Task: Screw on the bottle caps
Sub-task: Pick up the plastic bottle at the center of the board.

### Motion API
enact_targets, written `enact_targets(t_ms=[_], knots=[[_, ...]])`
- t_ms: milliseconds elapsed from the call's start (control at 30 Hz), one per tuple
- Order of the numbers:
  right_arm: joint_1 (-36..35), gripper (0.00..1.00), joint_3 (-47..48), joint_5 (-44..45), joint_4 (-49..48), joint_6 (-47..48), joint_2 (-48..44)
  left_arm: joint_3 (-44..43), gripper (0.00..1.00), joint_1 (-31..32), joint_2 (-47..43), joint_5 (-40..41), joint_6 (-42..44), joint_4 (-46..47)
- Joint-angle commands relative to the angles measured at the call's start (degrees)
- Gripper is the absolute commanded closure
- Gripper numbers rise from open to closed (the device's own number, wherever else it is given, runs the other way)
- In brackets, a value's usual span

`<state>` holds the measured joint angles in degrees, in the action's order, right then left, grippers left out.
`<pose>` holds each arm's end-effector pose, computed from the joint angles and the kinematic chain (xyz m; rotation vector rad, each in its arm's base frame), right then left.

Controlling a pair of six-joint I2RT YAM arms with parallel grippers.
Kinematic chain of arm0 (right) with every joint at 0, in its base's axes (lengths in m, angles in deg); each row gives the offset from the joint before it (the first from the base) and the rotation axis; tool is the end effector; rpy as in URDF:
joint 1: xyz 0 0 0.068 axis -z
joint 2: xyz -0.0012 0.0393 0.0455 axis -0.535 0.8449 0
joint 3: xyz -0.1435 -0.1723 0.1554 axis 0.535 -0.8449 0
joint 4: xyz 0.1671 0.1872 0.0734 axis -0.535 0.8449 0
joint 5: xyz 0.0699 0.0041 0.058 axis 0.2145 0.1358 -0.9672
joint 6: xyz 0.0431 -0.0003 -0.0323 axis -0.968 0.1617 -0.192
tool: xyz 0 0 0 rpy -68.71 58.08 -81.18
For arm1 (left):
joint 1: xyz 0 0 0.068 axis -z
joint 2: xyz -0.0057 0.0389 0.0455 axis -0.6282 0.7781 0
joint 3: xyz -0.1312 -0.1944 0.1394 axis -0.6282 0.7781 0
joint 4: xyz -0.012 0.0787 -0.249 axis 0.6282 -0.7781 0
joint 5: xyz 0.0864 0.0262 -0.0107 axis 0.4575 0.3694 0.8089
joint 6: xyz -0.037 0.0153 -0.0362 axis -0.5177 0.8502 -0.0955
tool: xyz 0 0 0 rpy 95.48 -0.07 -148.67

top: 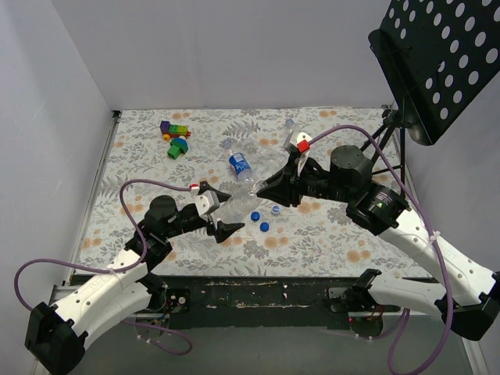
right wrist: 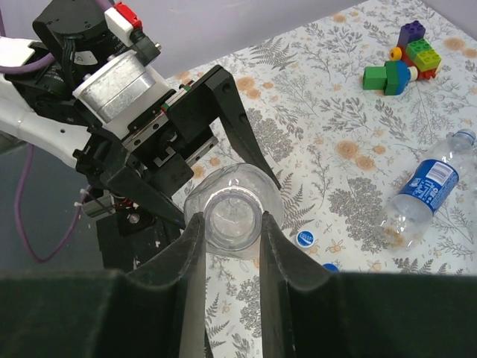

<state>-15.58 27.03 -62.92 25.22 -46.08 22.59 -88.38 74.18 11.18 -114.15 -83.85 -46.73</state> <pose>0.1403 0.1751 0.4196 -0.9096 1.5261 1.0195 0.1372 -0.1212 0.2676 0.5726 1.7427 -1.3092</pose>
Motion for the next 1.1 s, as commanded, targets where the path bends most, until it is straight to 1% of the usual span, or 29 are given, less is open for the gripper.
enact_targets(t_ms=[0, 33, 100, 133, 167, 300, 433, 500, 600, 700, 733, 1000, 1067], knots=[[-0.68, 0.99, 1.51, 1.03, -0.4, 1.18, -1.52, -1.5, 0.11, 0.33, -1.74, -1.13, 1.22, -2.44], [-0.68, 0.99, 0.98, 1.56, -0.4, 1.62, -1.61, -2.29, 0.08, 0.33, -1.91, -1.39, 1.22, -3.41], [-0.77, 0.99, 0.1, 2.26, -0.23, 2.59, -2.05, -4.05, 0.07, 0.33, -2.35, -1.4, 1.13, -4.99], [-0.68, 0.99, -0.25, 2.62, -0.31, 3.11, -2.14, -5.01, 0.03, 0.33, -2.27, -1.66, 1.83, -6.66], [-0.68, 0.99, -0.69, 3.05, -0.4, 3.29, -2.23, -5.89, 0.02, 0.33, -2.09, -2.27, 2.7, -7.89], [-0.68, 0.99, -1.75, 4.9, -0.75, 4.52, -2.23, -10.11, 0.02, 0.33, 0.1, -3.15, 3.15, -11.58], [-0.68, 0.99, -2.89, 7.8, -2.33, 5.23, -1.88, -13.72, 0.02, 0.33, 3.44, -2.45, 2.71, -11.59], [-0.68, 0.99, -3.24, 7.8, -2.95, 6.02, -1.53, -15.3, 0.02, 0.24, 4.67, -2.19, 4.02, -13.35], [-0.68, 0.99, -2.8, 6.49, -2.95, 6.02, -0.56, -17.59, 0.02, 0.33, 6.52, -2.54, 6.31, -14.4], [-0.68, 0.99, -2.71, 5.26, -3.56, 6.02, 0.14, -19.78, 0.02, 0.33, 8.01, -5.78, 6.66, -15.28], [-0.68, 0.99, -2.71, 4.82, -3.65, 7.59, 0.41, -19.96, 0.02, 0.33, 8.54, -6.84, 6.84, -15.37], [-0.68, 0.99, -2.45, 1.3, -4.27, 8.22, 1.38, -21.64, 0.02, 0.33, 10.83, -11.15, 7.63, -15.37], [-0.68, 0.99, -2.28, 0.43, -4.44, 8.48, 1.46, -21.98, 0.03, 0.24, 11.44, -11.85, 7.63, -15.2]])
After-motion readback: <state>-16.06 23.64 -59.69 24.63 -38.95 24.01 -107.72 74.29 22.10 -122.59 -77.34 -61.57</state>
